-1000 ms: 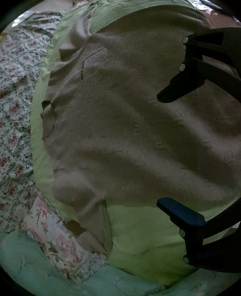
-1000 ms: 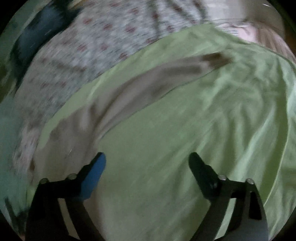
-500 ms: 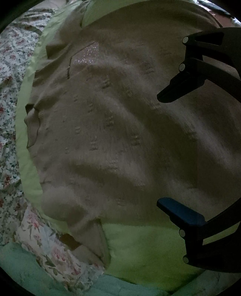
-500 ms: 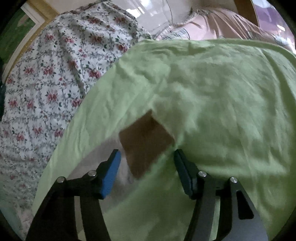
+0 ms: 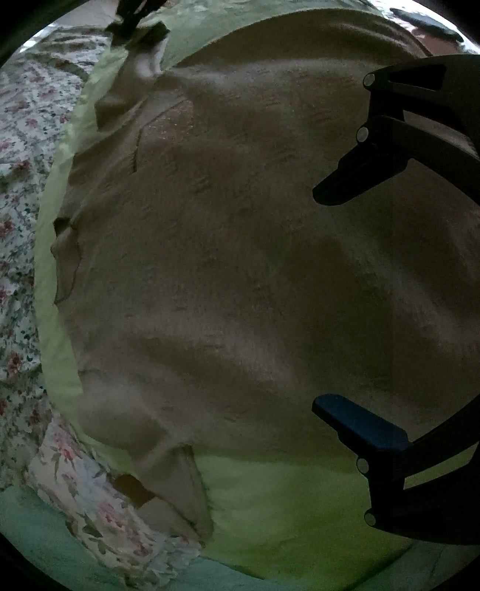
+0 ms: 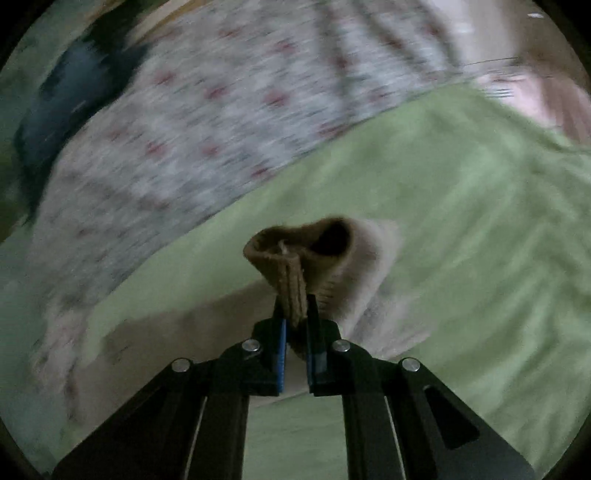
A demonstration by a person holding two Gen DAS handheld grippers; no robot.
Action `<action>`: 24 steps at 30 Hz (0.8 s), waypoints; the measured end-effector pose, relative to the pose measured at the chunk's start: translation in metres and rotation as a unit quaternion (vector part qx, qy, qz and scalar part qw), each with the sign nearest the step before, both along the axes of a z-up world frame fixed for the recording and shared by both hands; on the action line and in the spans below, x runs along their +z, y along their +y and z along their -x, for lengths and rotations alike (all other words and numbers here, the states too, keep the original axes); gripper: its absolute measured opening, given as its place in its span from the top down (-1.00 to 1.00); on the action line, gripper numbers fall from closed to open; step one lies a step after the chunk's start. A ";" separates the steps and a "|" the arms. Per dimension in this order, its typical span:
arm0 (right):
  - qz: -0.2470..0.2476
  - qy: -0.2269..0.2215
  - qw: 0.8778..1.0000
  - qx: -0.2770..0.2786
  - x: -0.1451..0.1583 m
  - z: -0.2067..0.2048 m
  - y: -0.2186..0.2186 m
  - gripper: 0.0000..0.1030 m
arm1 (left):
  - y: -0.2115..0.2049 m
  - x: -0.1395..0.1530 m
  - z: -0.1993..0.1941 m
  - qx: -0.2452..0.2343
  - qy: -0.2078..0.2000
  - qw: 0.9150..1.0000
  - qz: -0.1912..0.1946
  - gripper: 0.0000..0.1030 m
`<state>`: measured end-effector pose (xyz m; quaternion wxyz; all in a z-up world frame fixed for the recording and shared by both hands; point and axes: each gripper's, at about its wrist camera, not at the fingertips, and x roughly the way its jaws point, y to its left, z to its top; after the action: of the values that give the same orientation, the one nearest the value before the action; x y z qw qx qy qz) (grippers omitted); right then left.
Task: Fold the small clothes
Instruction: 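Carry the sleeve cuff across the sweater body with the right gripper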
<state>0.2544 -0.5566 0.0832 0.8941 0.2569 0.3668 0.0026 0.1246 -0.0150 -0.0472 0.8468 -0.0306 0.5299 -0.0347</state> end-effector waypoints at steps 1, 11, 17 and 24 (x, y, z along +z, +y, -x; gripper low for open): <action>-0.012 0.001 1.000 0.024 0.001 -0.004 0.023 0.82 | 0.002 0.001 0.002 0.002 -0.003 1.000 0.002 -0.99; -0.126 0.012 0.964 0.235 -0.006 -0.036 0.272 0.82 | 0.044 0.007 0.004 0.037 -0.015 0.999 0.030 -0.99; -0.167 0.054 0.940 0.294 -0.040 -0.040 0.366 0.82 | 0.074 0.018 -0.005 0.052 -0.018 0.997 0.057 -0.99; -0.181 0.102 0.926 0.316 -0.076 -0.046 0.418 0.38 | 0.093 0.037 -0.035 0.045 -0.032 0.994 0.098 -0.99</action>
<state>0.3004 -0.1387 0.0070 0.7432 0.2838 0.5113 0.3251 0.1597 0.0778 -0.0105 0.8572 -0.1358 0.4943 -0.0495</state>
